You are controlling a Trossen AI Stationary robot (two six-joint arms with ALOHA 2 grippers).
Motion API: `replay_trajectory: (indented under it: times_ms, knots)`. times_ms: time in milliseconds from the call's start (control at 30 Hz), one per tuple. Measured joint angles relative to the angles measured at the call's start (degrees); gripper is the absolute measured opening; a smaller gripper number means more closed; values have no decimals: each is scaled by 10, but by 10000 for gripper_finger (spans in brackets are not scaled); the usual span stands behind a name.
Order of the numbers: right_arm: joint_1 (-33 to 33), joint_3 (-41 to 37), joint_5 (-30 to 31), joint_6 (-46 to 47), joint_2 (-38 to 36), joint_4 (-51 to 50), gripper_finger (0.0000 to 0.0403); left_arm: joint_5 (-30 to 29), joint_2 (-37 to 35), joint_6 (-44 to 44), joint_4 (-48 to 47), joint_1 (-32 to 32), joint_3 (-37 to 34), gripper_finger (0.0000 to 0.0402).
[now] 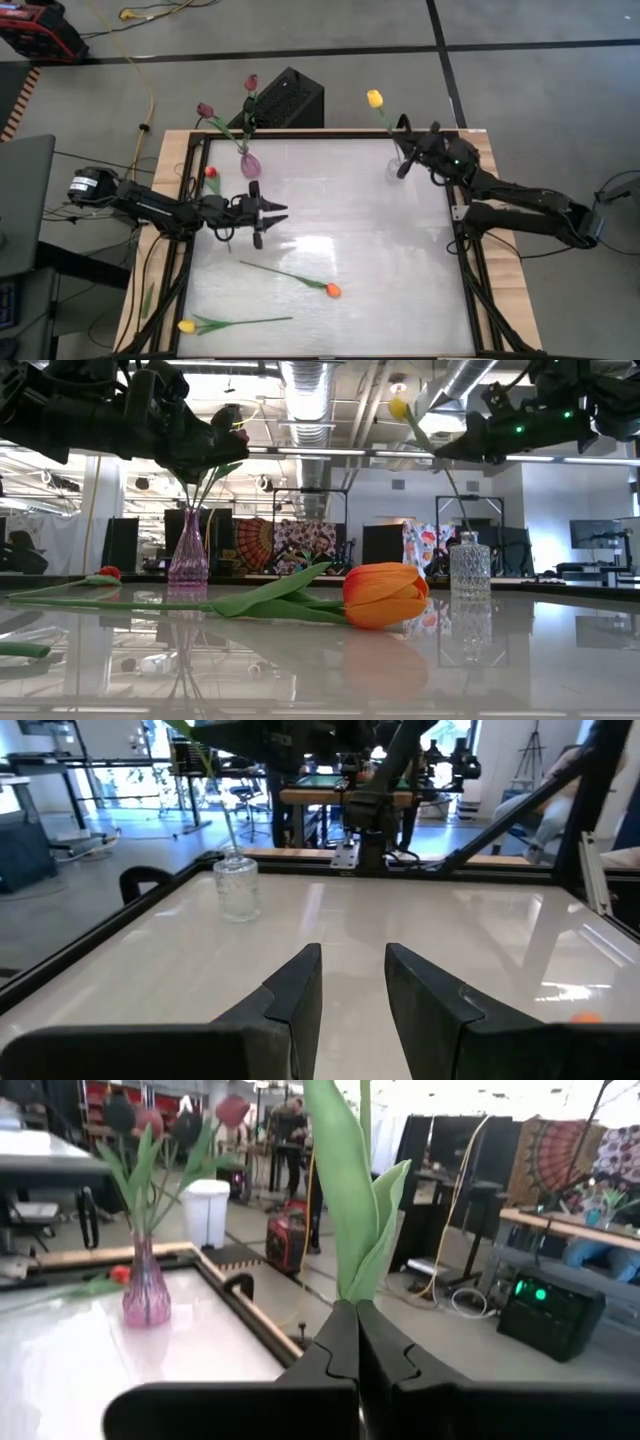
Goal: Sort flowers into vase by color
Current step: Put the top yellow tulip into the transparent vase, then put the yellow tulip into the transparent vase
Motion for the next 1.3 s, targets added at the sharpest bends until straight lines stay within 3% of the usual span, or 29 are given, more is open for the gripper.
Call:
replay_trajectory:
  times_ms: [100, 333, 700, 867, 1000, 1067, 1133, 1300]
  knots:
    - [0, 0, 0, -1, 0, -22, 23, -8, 0, -5, 0, 0, 0, 102]
    - [0, 1, 31, -5, -23, -94, 95, -8, 0, -23, 0, 0, 0, 102]
    - [0, 46, 52, 47, -97, -334, 195, -2, 0, -50, -5, 0, 0, 102]
    - [26, 102, -16, 63, -96, -441, 236, -3, 0, -65, -40, 0, 0, 102]
    - [75, 128, -58, 79, -87, -469, 243, -3, -1, -83, -78, 0, 1, 102]
    - [109, 136, -71, 92, -78, -467, 243, -2, -7, -105, -125, 0, 8, 102]
    - [145, 143, -83, 98, -65, -467, 240, 4, -22, -126, -229, 0, 37, 102]
    - [234, 156, -84, 115, -14, -451, 231, 37, -46, -150, -600, 0, 158, 102]
